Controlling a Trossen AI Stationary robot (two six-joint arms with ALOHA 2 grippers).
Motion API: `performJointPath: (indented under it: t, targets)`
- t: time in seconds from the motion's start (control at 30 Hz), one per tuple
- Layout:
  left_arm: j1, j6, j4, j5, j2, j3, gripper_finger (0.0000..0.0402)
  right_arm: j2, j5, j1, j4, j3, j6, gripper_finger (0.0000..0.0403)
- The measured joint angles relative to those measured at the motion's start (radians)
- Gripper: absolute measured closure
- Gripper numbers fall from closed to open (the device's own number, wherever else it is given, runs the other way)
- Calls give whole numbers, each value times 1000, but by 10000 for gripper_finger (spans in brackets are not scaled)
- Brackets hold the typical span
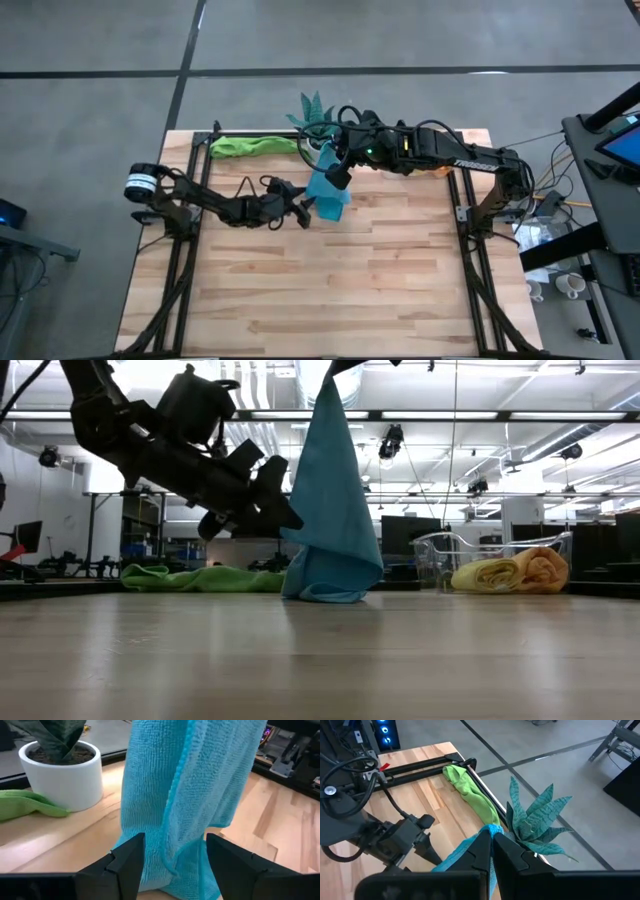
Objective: Roll microfiber towels into tight, uniform cylinder then place into a basket
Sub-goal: Fold the blue microfiber cloth
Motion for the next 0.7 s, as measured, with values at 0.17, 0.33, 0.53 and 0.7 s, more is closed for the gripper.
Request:
performJointPath:
  t: [0.17, 0.33, 0.53, 0.7]
  targets:
    - [0, 0, -13, 0, 0, 0, 281, 0, 0, 0, 0, 0, 0, 394]
    - [0, 33, -14, -1, 0, 1, 389, 0, 0, 0, 1, 0, 0, 394]
    - [0, 80, -15, -1, -19, 1, 401, 0, 0, 0, 1, 0, -6, 394]
    - [-2, 108, -111, -1, -112, 1, 401, 0, 0, 0, -2, 4, -9, 394]
